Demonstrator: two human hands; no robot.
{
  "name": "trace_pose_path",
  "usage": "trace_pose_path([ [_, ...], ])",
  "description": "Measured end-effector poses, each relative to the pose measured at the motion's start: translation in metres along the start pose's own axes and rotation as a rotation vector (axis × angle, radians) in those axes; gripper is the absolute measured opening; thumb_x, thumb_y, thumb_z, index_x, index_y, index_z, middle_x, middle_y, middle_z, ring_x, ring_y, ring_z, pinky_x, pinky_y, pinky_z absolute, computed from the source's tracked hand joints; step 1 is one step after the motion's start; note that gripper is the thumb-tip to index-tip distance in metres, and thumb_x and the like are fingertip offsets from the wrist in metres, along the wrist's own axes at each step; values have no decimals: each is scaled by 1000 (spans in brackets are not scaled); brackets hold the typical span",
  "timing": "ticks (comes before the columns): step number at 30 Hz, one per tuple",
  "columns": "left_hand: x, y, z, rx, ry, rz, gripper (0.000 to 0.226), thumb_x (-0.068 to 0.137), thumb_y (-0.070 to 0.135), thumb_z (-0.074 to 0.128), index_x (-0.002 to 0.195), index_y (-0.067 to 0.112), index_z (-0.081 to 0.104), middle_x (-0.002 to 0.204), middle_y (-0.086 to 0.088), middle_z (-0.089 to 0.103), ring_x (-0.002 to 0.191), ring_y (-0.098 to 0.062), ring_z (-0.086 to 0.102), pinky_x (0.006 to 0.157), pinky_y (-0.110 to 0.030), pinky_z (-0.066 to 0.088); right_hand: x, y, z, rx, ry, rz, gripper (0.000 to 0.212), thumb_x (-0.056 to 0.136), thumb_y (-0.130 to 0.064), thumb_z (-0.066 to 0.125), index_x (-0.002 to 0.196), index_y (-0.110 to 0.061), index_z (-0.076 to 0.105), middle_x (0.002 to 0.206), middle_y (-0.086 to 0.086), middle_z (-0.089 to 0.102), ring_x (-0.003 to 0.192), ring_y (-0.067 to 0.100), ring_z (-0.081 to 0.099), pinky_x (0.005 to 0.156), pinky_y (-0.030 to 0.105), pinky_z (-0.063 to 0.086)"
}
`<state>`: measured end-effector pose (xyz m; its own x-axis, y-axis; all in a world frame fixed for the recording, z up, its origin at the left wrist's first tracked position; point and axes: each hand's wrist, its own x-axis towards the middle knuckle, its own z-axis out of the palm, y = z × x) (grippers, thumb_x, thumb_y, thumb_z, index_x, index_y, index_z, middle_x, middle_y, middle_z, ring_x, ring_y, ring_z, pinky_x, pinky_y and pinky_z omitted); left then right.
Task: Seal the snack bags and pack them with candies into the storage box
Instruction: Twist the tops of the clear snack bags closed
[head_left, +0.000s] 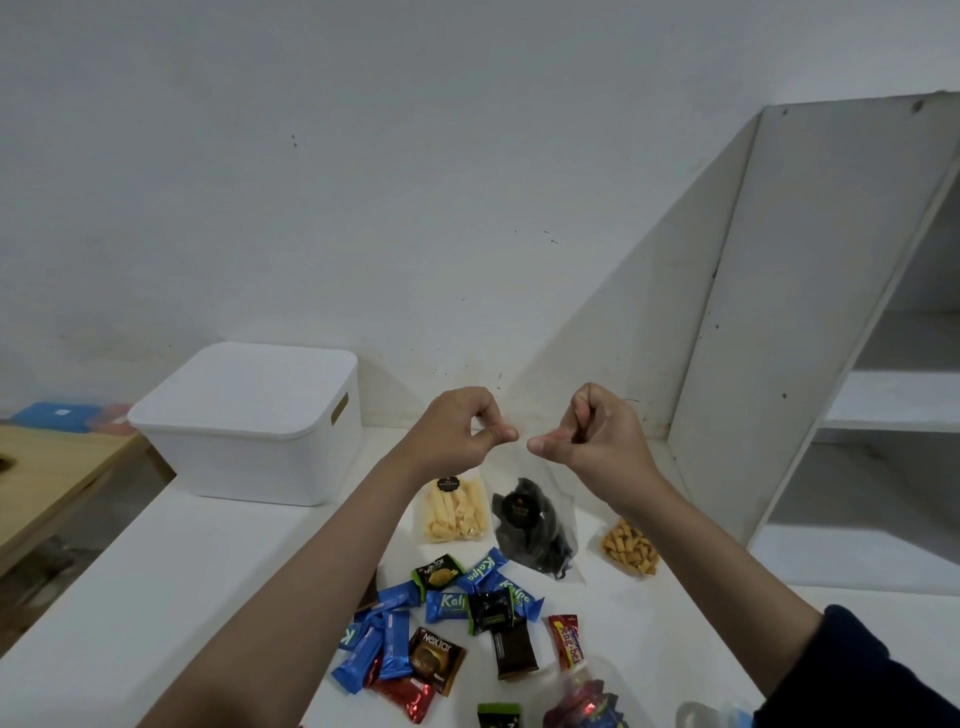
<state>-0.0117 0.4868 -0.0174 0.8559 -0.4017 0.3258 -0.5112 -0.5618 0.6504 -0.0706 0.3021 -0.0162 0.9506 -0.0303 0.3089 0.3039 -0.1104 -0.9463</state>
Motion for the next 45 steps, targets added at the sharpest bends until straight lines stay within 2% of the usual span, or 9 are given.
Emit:
trace_pose_path([
  [6, 2, 2, -3, 7, 12, -18, 24, 80, 32, 71, 66, 25, 54, 73, 15, 58, 73, 2, 54, 64, -17, 39, 1, 1, -1, 22, 72, -13, 60, 58, 4, 85, 64, -19, 30, 49, -8, 42, 67, 26, 68, 61, 39, 49],
  [11, 4, 3, -6, -2, 45, -43, 29, 77, 36, 74, 66, 16, 56, 68, 13, 56, 66, 2, 53, 60, -18, 38, 1, 1, -3, 48, 92, -18, 57, 58, 5, 85, 63, -18, 33, 49, -1, 43, 64, 19, 71, 60, 36, 49],
  [15, 2, 6, -9, -52, 39, -69, 32, 75, 35, 76, 64, 14, 54, 66, 10, 54, 65, -2, 51, 62, -22, 40, 4, 5, -10, 129, 113, 42, 49, 62, 7, 82, 65, -16, 38, 45, -9, 49, 62, 18, 71, 59, 17, 51],
  [19, 2, 15, -13, -80, -110, -83, 24, 81, 27, 72, 66, 19, 55, 71, 8, 59, 72, -7, 56, 71, -26, 44, 12, 9, -18, 177, 184, 132, 45, 63, 4, 82, 70, -16, 42, 51, -3, 49, 54, 12, 58, 64, 25, 52],
  [22, 2, 17, -18, -117, -189, -112, 17, 86, 17, 65, 71, 21, 60, 77, 11, 63, 74, -4, 58, 68, -14, 45, 17, 9, -22, 226, 193, 175, 45, 64, 5, 81, 74, -17, 43, 53, 0, 52, 58, 15, 56, 78, 37, 50],
  [29, -3, 9, -12, -59, -48, -119, 28, 84, 6, 64, 65, 26, 59, 70, 15, 63, 62, 5, 57, 55, -2, 39, 17, 14, -18, 205, 179, 192, 42, 64, 3, 81, 75, -15, 45, 58, 5, 53, 66, 23, 57, 81, 40, 52],
  [34, -8, 3, -14, -259, -10, -140, 13, 78, 2, 72, 80, 15, 69, 65, 4, 62, 57, 4, 56, 60, -8, 46, 15, 16, -24, 153, 116, 222, 33, 60, -5, 85, 79, -11, 58, 54, 1, 56, 56, 15, 59, 76, 32, 54],
  [38, -9, 3, -20, -323, -73, -82, 32, 80, -12, 62, 98, 15, 66, 71, -7, 66, 68, -6, 65, 71, -16, 52, 12, 16, -35, 140, 56, 245, 30, 56, -13, 83, 82, -12, 68, 51, -1, 62, 56, 12, 64, 64, 24, 52],
  [45, -6, 5, -14, -227, -33, -132, 48, 78, -22, 40, 77, 22, 61, 70, -9, 61, 59, 3, 60, 62, -9, 49, 10, 13, -35, -145, -55, 151, 19, 73, -6, 78, 85, -15, 68, 52, -4, 58, 52, 8, 56, 64, 22, 50],
])
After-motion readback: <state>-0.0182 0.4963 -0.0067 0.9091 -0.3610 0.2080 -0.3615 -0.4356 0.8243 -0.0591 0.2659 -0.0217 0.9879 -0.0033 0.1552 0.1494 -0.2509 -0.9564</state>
